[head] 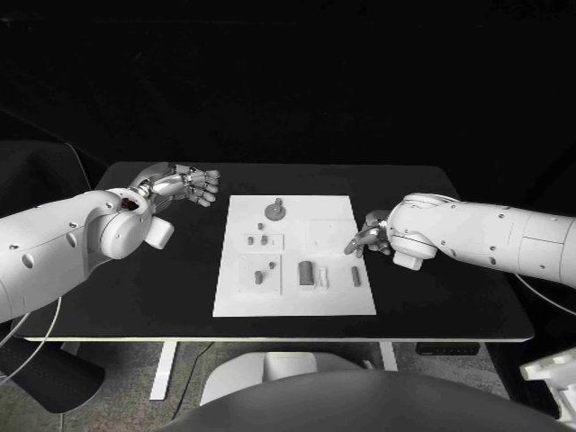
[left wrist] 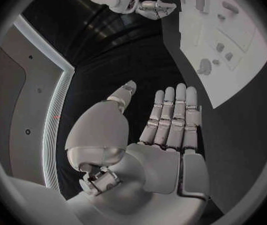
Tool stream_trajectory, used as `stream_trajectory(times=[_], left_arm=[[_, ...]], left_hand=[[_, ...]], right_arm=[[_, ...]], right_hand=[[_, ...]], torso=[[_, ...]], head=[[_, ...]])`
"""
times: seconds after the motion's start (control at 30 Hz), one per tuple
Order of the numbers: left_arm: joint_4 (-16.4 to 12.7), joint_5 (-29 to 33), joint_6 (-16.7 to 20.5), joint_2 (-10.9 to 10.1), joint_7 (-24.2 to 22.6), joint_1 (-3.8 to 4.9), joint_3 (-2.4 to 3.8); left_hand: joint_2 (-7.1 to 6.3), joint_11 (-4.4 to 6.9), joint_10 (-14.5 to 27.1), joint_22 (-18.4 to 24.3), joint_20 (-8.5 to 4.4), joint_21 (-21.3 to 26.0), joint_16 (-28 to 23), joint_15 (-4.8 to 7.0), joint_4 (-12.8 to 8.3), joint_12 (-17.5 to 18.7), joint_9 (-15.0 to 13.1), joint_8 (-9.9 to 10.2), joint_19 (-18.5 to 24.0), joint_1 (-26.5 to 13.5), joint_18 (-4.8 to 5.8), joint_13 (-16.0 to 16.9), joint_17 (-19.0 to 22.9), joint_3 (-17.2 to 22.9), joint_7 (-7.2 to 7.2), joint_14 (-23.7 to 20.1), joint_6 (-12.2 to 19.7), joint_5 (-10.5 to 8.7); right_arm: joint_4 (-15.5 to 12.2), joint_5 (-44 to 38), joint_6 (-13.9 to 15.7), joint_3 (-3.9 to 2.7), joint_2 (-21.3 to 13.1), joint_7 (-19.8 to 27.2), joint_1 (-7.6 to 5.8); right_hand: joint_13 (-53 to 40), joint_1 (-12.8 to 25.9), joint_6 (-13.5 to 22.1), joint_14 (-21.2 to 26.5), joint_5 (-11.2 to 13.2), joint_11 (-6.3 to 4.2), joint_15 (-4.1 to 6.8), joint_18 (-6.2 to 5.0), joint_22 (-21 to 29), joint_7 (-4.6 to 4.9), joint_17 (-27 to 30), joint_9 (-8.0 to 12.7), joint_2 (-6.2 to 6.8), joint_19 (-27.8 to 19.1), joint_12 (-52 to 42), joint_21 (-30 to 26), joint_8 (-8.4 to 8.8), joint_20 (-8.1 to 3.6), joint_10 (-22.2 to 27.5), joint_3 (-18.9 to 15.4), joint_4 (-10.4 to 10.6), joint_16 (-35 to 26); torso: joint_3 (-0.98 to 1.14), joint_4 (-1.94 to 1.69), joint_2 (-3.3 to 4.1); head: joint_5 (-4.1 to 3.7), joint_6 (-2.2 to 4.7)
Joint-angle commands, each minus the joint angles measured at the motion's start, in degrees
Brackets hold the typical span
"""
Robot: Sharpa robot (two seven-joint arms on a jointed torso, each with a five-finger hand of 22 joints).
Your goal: Assemble the parts on the task board
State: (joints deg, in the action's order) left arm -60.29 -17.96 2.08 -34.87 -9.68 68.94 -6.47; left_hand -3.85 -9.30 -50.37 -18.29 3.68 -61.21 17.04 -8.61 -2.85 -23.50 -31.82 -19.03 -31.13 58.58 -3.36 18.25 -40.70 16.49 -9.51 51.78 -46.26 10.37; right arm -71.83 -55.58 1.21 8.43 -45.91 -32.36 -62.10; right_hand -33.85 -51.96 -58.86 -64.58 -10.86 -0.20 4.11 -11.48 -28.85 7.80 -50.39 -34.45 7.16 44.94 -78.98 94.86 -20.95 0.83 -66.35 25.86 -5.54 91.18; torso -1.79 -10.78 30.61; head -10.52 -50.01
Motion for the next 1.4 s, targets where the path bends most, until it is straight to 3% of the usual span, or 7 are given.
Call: stream_trajectory(times=[0.03,0.13,0.27,0.4,0.73,1.03,1.4], left_arm=[[-0.2,-0.1,-0.3,-0.1,-0.4,0.08,0.04],[-0.2,-0.1,-0.2,0.0,-0.3,0.08,0.04],[-0.2,-0.1,-0.2,0.3,-0.4,0.08,0.04],[-0.1,-0.1,-0.3,0.4,-0.3,0.08,0.04],[-0.1,-0.1,-0.3,0.3,-0.3,0.09,0.04],[-0.2,-0.1,-0.3,0.3,-0.3,0.12,0.05],[-0.1,-0.2,-0.3,0.3,-0.4,0.11,0.05]], left_hand=[[-0.05,0.02,0.1,-0.1,0.03,0.3,-0.4,-0.11,-0.1,0.3,0.1,0.2,0.3,-0.6,0.33,0.0,0.1,-0.3,0.08,-0.4,0.0,0.18],[-0.06,0.02,0.1,-0.1,0.03,0.3,-0.4,-0.11,-0.1,0.3,0.1,0.2,0.4,-0.6,0.33,0.0,0.1,-0.4,0.08,-0.4,0.0,0.18],[-0.06,0.03,0.1,-0.1,0.03,0.3,-0.4,-0.11,-0.1,0.3,0.1,0.2,0.4,-0.6,0.33,0.0,0.1,-0.4,0.08,-0.4,0.0,0.18],[-0.06,0.02,0.1,-0.1,0.03,0.3,-0.3,-0.11,-0.1,0.3,0.1,0.2,0.4,-0.6,0.34,0.1,0.1,-0.4,0.08,-0.4,0.0,0.18],[-0.07,0.02,0.1,-0.1,0.04,0.3,-0.3,-0.12,0.0,0.3,0.1,0.2,0.4,-0.6,0.35,0.1,0.1,-0.4,0.08,-0.4,0.0,0.17],[-0.08,0.02,0.1,-0.1,0.04,0.3,-0.3,-0.12,0.0,0.3,0.1,0.2,0.4,-0.7,0.35,0.1,0.1,-0.4,0.08,-0.5,0.0,0.17],[-0.09,0.03,0.1,-0.1,0.04,0.3,-0.4,-0.12,0.0,0.3,0.1,0.2,0.4,-0.7,0.36,0.1,0.2,-0.4,0.09,-0.5,0.0,0.16]], right_arm=[[-0.4,-1.6,-3.0,0.01,0.1,-0.9,0.11],[-0.5,-2.3,-3.4,0.02,0.1,-1.0,0.14],[-0.3,-3.1,-4.3,0.05,0.2,-1.5,0.3],[-0.1,-3.1,-5.5,0.13,0.3,-1.7,0.64],[0.1,-4.5,-6.7,0.19,0.6,-1.9,1.92],[0.6,-4.8,-7.0,0.2,1.1,-1.9,2.38],[2.1,-6.7,-6.7,0.21,2.8,-1.6,4.38]], right_hand=[[0.1,0.5,0.0,0.1,0.3,0.08,0.23,-0.59,0.1,0.35,0.1,0.1,0.03,0.0,0.2,5.8,0.29,0.19,-0.1,-0.3,0.0,0.0],[0.1,0.5,0.0,0.1,0.3,0.09,0.23,-0.59,0.1,0.35,0.1,0.1,0.01,0.0,0.2,5.8,0.28,0.19,-0.1,-0.3,0.0,0.0],[0.1,1.0,0.0,0.2,0.3,0.13,0.22,-0.57,0.1,0.33,0.1,0.0,0.08,-0.1,0.3,5.7,0.26,0.21,0.0,-0.5,0.0,-0.1],[0.2,2.0,0.0,0.4,0.4,0.2,0.18,-0.53,0.1,0.33,0.2,0.0,0.51,-0.3,0.5,5.6,0.29,0.24,0.2,-1.0,0.1,-0.2],[0.3,2.9,0.0,0.5,0.4,0.26,0.16,-0.5,0.2,0.31,0.2,-0.1,0.68,-0.5,0.6,5.5,0.27,0.26,0.4,-1.4,0.2,-0.3],[0.3,3.1,0.0,0.6,0.4,0.28,0.15,-0.49,0.2,0.3,0.2,-0.1,0.62,-0.5,0.6,5.5,0.27,0.27,0.4,-1.5,0.2,-0.3],[0.3,3.2,-0.1,0.6,0.4,0.28,0.15,-0.51,0.2,0.28,0.2,-0.1,0.31,-0.5,0.7,5.5,0.25,0.25,0.4,-1.4,0.3,-0.4]], torso=[[0.11,-0.02,0.06],[0.18,0.04,0.09],[-0.14,-0.31,-0.04],[-0.19,-0.48,-0.03],[-0.15,-0.24,0.01],[-0.17,-0.29,-0.02],[-0.02,-0.34,0.05]], head=[[-0.23,0.01],[-0.36,0.01],[-0.67,0.01],[-0.64,0.01],[-0.5,0.01],[-0.45,0.01],[-0.01,0.01]])
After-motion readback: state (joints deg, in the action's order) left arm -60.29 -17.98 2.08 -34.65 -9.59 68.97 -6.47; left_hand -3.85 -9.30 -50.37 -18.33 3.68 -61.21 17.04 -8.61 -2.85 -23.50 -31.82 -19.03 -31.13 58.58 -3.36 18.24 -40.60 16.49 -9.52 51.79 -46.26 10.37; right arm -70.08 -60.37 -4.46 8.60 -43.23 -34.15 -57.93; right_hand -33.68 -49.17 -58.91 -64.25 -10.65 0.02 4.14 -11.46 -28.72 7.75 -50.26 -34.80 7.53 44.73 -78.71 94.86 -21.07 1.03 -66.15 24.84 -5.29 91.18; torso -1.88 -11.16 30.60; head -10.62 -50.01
